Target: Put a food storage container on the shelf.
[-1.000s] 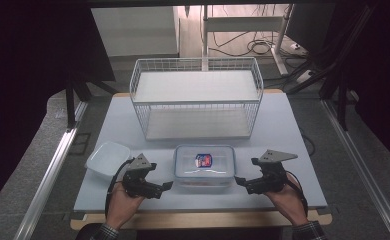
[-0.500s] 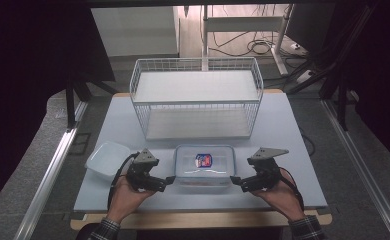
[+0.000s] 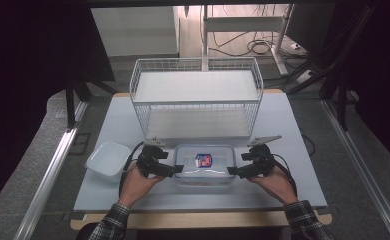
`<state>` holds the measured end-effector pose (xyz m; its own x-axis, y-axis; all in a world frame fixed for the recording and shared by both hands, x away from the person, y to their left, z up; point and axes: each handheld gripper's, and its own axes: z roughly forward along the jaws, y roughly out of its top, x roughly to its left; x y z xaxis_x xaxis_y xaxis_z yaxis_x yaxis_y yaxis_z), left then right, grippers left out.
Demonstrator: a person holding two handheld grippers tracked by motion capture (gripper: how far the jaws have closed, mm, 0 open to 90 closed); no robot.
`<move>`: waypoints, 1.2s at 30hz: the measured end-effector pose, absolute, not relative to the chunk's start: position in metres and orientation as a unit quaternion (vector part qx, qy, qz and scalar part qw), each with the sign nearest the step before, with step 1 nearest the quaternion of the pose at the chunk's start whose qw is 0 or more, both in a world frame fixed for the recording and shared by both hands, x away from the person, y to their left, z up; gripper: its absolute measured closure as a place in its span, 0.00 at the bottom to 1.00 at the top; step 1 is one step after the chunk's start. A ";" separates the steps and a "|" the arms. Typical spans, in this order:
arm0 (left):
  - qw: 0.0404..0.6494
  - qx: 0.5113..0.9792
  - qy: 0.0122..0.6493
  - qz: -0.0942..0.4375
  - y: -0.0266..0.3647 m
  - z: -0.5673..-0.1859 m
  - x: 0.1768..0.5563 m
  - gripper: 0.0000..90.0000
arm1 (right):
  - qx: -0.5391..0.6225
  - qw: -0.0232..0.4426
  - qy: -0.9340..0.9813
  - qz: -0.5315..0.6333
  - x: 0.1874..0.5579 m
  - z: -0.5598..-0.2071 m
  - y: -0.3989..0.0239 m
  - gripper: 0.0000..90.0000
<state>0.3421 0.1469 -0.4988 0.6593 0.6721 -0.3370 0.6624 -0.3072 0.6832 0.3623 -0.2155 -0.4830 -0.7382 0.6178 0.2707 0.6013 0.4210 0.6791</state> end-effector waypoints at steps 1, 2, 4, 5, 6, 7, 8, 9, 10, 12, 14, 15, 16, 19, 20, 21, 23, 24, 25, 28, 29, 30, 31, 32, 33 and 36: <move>0.421 0.807 0.414 -0.003 0.148 -0.500 0.344 0.12 | 0.363 0.000 0.841 0.401 0.364 -0.484 -0.216 0.12; 0.421 0.805 0.418 -0.013 0.149 -0.501 0.345 0.12 | 0.364 -0.008 0.840 0.402 0.366 -0.486 -0.215 0.12; 0.423 0.803 0.419 -0.031 0.149 -0.502 0.346 0.13 | 0.365 -0.026 0.838 0.405 0.369 -0.488 -0.215 0.13; 0.425 0.802 0.417 -0.043 0.148 -0.503 0.347 0.13 | 0.365 -0.035 0.837 0.405 0.371 -0.489 -0.215 0.13; 0.424 0.803 0.414 -0.061 0.147 -0.505 0.348 0.14 | 0.366 -0.044 0.836 0.407 0.373 -0.490 -0.214 0.13; 0.424 0.803 0.414 -0.061 0.147 -0.505 0.348 0.14 | 0.367 -0.056 0.834 0.408 0.374 -0.491 -0.214 0.14; 0.424 0.802 0.411 -0.086 0.142 -0.508 0.350 0.14 | 0.368 -0.064 0.832 0.409 0.375 -0.492 -0.213 0.13; 0.421 0.803 0.413 -0.090 0.140 -0.509 0.351 0.11 | 0.370 -0.072 0.831 0.410 0.376 -0.494 -0.212 0.14; 0.422 0.800 0.413 -0.102 0.140 -0.510 0.352 0.09 | 0.371 -0.080 0.829 0.410 0.377 -0.495 -0.212 0.14; 0.425 0.796 0.414 -0.119 0.140 -0.513 0.355 0.10 | 0.372 -0.095 0.827 0.410 0.377 -0.496 -0.210 0.16; 0.422 0.795 0.417 -0.124 0.140 -0.514 0.356 0.09 | 0.377 -0.104 0.825 0.407 0.377 -0.497 -0.209 0.15; 0.422 0.798 0.414 -0.118 0.140 -0.512 0.355 0.09 | 0.379 -0.106 0.825 0.406 0.377 -0.497 -0.209 0.16; 0.419 0.802 0.410 -0.115 0.140 -0.510 0.353 0.11 | 0.383 -0.107 0.823 0.405 0.377 -0.496 -0.210 0.18; 0.420 0.805 0.406 -0.106 0.142 -0.507 0.350 0.17 | 0.385 -0.110 0.822 0.405 0.375 -0.494 -0.212 0.23; 0.423 0.804 0.406 -0.104 0.144 -0.506 0.348 0.17 | 0.384 -0.109 0.823 0.405 0.373 -0.492 -0.213 0.26; 0.426 0.806 0.401 -0.094 0.145 -0.504 0.342 0.21 | 0.392 -0.108 0.817 0.409 0.369 -0.490 -0.216 0.33; 0.433 0.800 0.405 -0.090 0.147 -0.503 0.339 0.29 | 0.396 -0.107 0.814 0.412 0.368 -0.489 -0.217 0.36; 0.451 0.788 0.409 -0.092 0.154 -0.502 0.335 0.34 | 0.399 -0.103 0.810 0.417 0.363 -0.485 -0.220 0.42; 0.459 0.783 0.409 -0.095 0.157 -0.502 0.332 0.39 | 0.394 -0.099 0.812 0.419 0.360 -0.483 -0.221 0.46; 0.470 0.774 0.414 -0.092 0.161 -0.502 0.326 0.48 | 0.399 -0.092 0.806 0.427 0.352 -0.480 -0.224 0.51; 0.470 0.774 0.414 -0.092 0.161 -0.502 0.326 0.48 | 0.399 -0.092 0.806 0.427 0.352 -0.480 -0.224 0.51; 0.468 0.776 0.415 -0.082 0.159 -0.501 0.322 0.48 | 0.407 -0.092 0.800 0.431 0.349 -0.480 -0.225 0.53; 0.468 0.775 0.417 -0.080 0.158 -0.500 0.321 0.48 | 0.409 -0.091 0.798 0.433 0.348 -0.480 -0.225 0.53; 0.467 0.775 0.418 -0.080 0.158 -0.500 0.320 0.48 | 0.413 -0.089 0.797 0.431 0.347 -0.479 -0.224 0.53; 0.469 0.772 0.421 -0.081 0.158 -0.500 0.320 0.48 | 0.416 -0.088 0.796 0.431 0.346 -0.479 -0.224 0.53; 0.473 0.768 0.425 -0.080 0.158 -0.500 0.319 0.49 | 0.424 -0.085 0.791 0.434 0.343 -0.479 -0.223 0.54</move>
